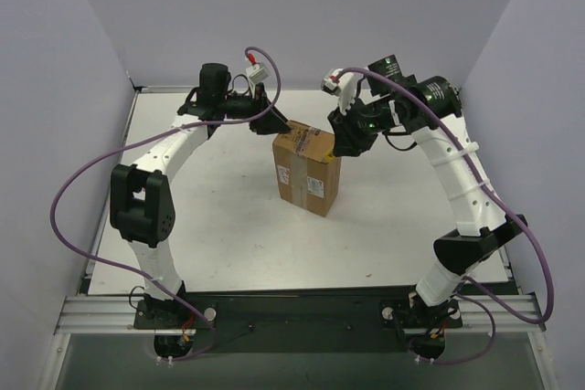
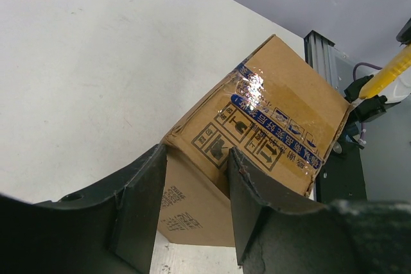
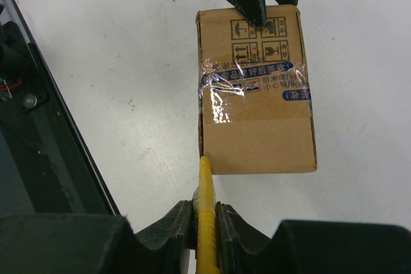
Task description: Unpack the express box
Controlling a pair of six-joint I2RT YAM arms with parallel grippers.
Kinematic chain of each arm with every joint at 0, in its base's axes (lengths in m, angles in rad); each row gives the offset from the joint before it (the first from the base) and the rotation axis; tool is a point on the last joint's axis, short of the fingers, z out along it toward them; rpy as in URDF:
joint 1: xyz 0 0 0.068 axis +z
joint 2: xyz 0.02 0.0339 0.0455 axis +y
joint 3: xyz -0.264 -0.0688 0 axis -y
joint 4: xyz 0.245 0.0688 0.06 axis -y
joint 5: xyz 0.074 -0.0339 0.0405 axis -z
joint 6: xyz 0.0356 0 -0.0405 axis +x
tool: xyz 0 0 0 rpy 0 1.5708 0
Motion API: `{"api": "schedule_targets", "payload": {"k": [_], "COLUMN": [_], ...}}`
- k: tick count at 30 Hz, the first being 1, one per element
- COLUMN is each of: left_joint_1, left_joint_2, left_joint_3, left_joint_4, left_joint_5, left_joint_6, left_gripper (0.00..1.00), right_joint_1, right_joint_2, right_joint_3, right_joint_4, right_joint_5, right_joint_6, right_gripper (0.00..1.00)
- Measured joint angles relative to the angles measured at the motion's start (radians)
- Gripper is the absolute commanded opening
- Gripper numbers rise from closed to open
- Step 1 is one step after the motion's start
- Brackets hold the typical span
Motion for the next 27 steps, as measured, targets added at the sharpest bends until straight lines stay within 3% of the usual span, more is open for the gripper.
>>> {"api": "schedule_targets", "payload": {"k": [15, 27], "left_joint_1": [-0.01, -0.013], "left_joint_2": [-0.008, -0.016], "left_joint_3": [-0.017, -0.028], "left_joint_4": [0.027, 0.037], "left_joint_5": [-0.011, -0.018], "left_joint_6": [-0.02, -0.022], "left_gripper": [0.51, 0.52], "right_joint_1": [0.124, 0.144], "right_joint_2": [0.043, 0.109], "right_joint_3": [0.029, 0.036], "right_joint_4": [0.265, 0.332], "right_joint_5": [0.053, 0.064], "right_joint_6": [0.089, 0.111], "right_gripper": [0.0, 0.0]}}
